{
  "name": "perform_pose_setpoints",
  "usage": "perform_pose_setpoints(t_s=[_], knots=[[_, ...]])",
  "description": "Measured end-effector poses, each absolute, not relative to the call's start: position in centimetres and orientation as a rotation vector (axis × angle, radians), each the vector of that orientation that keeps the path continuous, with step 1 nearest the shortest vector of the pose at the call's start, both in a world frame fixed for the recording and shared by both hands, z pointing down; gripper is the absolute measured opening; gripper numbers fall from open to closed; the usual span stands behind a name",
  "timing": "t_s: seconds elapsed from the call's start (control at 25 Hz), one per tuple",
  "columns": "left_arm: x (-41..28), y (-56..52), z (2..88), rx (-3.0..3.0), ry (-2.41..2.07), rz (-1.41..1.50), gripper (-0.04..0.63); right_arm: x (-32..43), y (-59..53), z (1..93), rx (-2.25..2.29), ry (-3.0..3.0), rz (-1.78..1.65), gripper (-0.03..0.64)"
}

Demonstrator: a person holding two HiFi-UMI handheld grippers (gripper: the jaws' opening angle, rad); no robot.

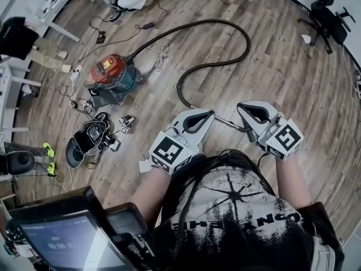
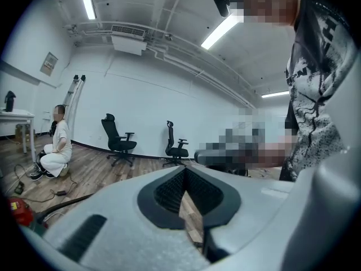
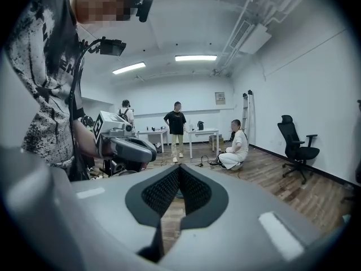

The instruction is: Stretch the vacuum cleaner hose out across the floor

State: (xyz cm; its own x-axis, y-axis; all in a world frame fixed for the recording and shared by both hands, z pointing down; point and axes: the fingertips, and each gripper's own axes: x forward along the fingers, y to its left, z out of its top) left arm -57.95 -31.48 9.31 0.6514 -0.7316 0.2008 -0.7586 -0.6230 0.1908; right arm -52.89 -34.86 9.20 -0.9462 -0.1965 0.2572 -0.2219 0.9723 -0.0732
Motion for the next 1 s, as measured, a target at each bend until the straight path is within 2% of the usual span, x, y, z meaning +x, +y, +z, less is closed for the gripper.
perform_pose_setpoints(t_s=[0.36,0.52,0.72,0.84,1.0], knots=[[-54.9,-31.9,10.2,2.455,-1.425,0.05,0.001,-48.2,-34.3,12.5,0.078,-2.845,0.3,0.008],[-56.5,-31.5,12.7,2.399,-1.436,0.03,0.002,-48.5,-34.7,16.3,0.061,-2.73,0.283,0.041],[-60.9,-34.2,15.6,2.398,-1.43,0.092,0.002,-52.4,-36.0,19.2,0.101,-2.687,0.299,0.071],[-62.8,-36.1,17.9,2.416,-1.434,0.092,0.002,-54.4,-38.1,23.4,0.118,-2.668,0.313,0.079],[-63.8,-37.0,24.2,2.425,-1.43,0.085,0.001,-55.7,-40.2,33.8,0.147,-2.611,0.334,0.118]])
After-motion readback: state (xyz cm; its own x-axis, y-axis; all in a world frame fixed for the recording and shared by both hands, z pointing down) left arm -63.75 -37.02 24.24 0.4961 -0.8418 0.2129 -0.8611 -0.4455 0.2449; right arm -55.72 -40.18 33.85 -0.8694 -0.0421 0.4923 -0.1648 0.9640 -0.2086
